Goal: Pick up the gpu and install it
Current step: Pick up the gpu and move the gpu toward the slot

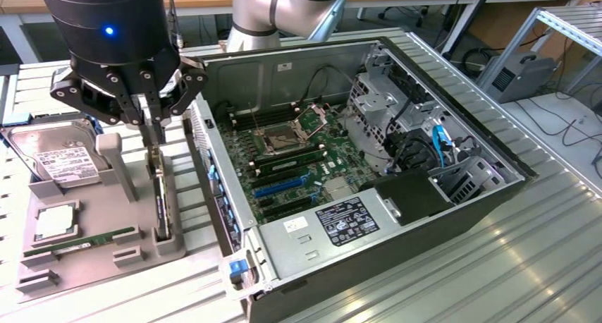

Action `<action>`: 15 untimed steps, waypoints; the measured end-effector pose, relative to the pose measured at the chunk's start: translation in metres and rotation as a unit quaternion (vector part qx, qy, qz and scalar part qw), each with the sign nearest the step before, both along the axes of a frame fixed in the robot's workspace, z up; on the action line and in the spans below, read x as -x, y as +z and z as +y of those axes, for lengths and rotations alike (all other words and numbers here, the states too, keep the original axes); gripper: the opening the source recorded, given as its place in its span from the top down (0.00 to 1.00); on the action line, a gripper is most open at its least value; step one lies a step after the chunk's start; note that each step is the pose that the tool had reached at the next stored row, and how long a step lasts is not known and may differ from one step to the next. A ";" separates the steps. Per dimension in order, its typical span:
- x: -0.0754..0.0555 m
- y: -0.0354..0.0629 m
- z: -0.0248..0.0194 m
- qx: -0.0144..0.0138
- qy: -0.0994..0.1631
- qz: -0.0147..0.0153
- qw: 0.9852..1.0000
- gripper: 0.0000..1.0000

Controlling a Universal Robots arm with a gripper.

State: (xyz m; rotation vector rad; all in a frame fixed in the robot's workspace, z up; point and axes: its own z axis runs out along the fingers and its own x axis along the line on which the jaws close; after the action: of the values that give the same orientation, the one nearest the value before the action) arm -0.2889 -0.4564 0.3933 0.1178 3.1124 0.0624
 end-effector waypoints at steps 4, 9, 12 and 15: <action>0.000 0.0000 0.0000 0.000 0.000 0.000 1.000 0.71; 0.000 0.0000 0.0000 0.000 0.000 0.000 1.000 0.46; 0.000 0.0000 0.0000 0.000 0.000 0.000 1.000 0.46; 0.000 -0.0002 0.0000 0.000 0.000 0.000 1.000 0.46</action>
State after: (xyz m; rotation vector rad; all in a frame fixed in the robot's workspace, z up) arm -0.2889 -0.4565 0.3931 0.1179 3.1125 0.0622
